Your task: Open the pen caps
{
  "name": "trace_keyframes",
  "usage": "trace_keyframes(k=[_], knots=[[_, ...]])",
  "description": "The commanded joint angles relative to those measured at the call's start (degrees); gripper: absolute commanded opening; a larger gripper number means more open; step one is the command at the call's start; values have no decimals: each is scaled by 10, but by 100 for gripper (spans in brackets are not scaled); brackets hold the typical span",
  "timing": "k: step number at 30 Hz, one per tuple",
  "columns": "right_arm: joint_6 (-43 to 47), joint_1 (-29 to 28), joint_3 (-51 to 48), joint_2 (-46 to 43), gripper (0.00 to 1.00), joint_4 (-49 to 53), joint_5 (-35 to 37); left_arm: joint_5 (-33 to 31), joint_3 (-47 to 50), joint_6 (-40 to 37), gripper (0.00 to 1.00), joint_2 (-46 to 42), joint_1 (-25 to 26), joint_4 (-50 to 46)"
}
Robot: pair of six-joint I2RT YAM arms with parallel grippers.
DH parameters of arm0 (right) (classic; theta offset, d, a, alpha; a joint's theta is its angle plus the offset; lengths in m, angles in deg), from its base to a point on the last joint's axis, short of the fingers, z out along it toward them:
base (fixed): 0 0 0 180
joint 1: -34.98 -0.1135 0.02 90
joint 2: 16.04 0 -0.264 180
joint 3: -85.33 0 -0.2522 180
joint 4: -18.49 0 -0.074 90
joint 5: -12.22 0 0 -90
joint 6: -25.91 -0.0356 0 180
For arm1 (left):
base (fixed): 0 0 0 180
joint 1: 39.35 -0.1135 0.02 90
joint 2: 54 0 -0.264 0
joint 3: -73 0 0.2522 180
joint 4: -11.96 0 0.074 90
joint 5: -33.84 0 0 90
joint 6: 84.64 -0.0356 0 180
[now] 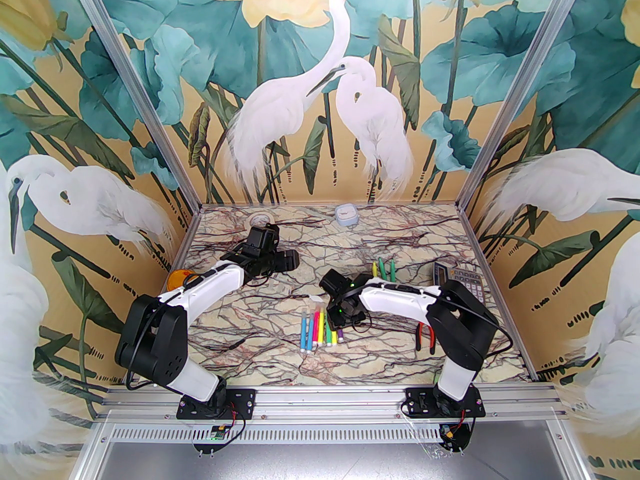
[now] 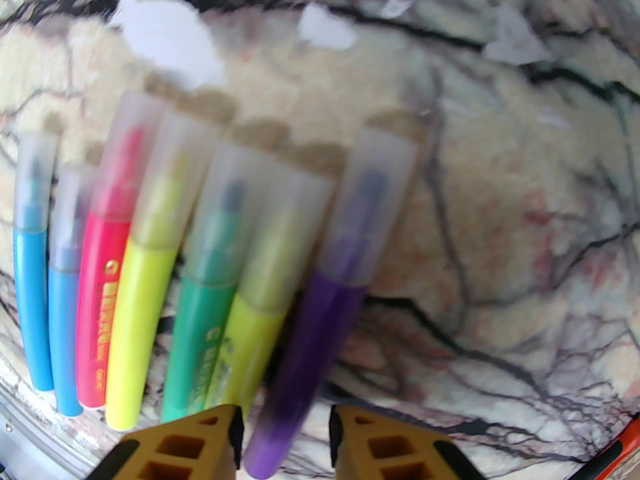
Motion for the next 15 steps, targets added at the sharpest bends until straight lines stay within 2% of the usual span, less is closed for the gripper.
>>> trace_keyframes(k=[1,15], knots=[[-12,-3,13,10,35,18,19,15,7,-3,84,-13,-6,12],[-14,-2,38,53,30,37,58,24,3,-2,84,-6,-9,14]])
